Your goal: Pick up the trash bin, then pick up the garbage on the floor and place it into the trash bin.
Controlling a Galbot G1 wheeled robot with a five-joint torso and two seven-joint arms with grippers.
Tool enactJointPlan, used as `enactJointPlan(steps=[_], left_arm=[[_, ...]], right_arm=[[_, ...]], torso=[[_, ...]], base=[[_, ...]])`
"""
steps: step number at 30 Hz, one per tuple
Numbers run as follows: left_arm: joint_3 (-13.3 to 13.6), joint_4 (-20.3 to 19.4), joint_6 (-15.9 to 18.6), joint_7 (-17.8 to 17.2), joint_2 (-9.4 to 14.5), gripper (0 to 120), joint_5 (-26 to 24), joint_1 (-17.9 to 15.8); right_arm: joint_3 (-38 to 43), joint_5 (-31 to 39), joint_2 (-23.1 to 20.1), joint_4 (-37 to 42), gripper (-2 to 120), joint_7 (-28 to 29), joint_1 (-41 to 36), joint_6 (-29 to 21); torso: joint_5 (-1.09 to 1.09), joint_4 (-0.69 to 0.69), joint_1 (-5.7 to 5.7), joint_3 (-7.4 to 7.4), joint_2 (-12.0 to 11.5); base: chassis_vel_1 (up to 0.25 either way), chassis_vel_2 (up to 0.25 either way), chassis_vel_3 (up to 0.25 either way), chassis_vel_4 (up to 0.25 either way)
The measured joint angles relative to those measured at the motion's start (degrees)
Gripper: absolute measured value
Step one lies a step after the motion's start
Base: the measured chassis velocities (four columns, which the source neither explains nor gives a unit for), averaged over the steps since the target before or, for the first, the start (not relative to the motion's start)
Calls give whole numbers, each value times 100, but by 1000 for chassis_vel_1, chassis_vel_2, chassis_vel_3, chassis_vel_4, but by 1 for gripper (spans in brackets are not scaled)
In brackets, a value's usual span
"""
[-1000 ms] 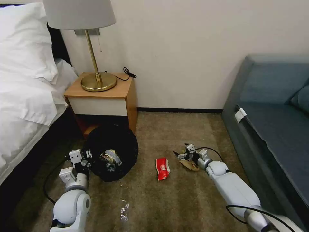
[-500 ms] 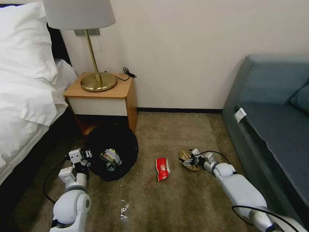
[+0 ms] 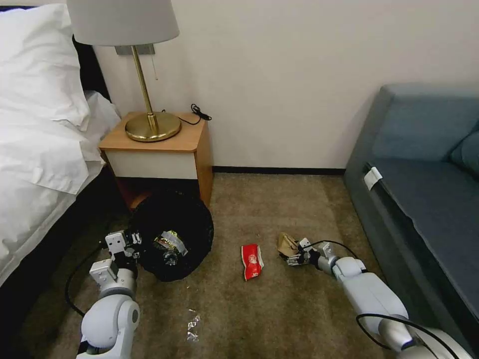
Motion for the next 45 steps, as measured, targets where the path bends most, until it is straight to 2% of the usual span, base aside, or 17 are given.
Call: enactJointPlan(steps=[3,5,9,10,11,12,14,16,17,18,21,22,23,25,26,40,45], left_arm=[[-5,-27,-8,-3,4,4,-1,18],[-6,-31,-9,-3,5,4,-2,20],[-10,-61,-14,-7,8,4,-6,43],[-10,-61,-14,-7,8,4,-6,43],[-11,-75,-15,-8,11,4,-7,51],[-11,-75,-15,-8,11,4,-7,51],[-21,-120,-16,-15,18,4,-13,72],[-24,-129,-16,-16,20,4,-15,77],[-30,-145,-16,-22,25,4,-18,85],[-30,-145,-16,-22,25,4,-18,85],[-31,-162,-16,-34,26,4,-20,99],[-31,-162,-16,-34,26,4,-20,99],[-30,-171,-16,-37,27,4,-20,102],[-28,-176,-16,-39,27,4,-20,102],[-24,-180,-14,-43,27,4,-20,100],[-22,-198,10,-64,35,4,-38,55],[-9,-126,11,-72,29,4,-40,40]], right_arm=[[88,-31,29,-121,82,-22,66,12],[98,-30,32,-130,80,-27,70,12],[162,-25,49,-189,61,-31,77,13],[162,-25,49,-189,61,-31,77,13],[184,-21,56,-203,54,-31,76,12],[184,-21,56,-203,54,-31,76,12],[229,-20,67,-232,43,-27,62,13],[241,-20,69,-238,40,-22,60,13],[275,-18,71,-252,33,1,57,11],[275,-18,71,-252,33,1,57,11],[310,-13,70,-267,20,38,42,8],[310,-13,70,-267,20,38,42,8],[320,-6,66,-268,11,48,26,8],[328,-6,66,-269,8,50,17,7],[339,-6,66,-271,1,55,2,7],[456,31,50,-210,0,118,-49,49],[497,257,49,108,0,243,-122,269]], torso=[[-1,0,0,0,0],[-1,0,0,0,0],[-1,0,0,0,0],[-1,0,0,0,0],[-1,0,0,0,0],[-1,0,0,0,0],[-1,-1,0,0,0],[0,0,0,0,0],[-1,0,0,0,0],[-1,0,0,0,0],[0,0,0,0,0],[0,0,0,0,0],[-1,0,0,0,0],[-1,0,0,0,0],[-1,0,0,0,0],[-1,-1,-1,0,0],[0,-1,-1,0,0]], base=[[0,0,0,0],[0,0,0,0],[0,0,0,0],[0,0,0,0],[0,0,0,0],[0,0,0,0],[0,0,0,0],[0,0,0,0],[0,0,0,0],[0,0,0,0],[0,0,0,0],[0,0,0,0],[0,0,0,0],[0,0,0,0],[0,0,0,0],[0,0,0,0],[0,0,0,0]])
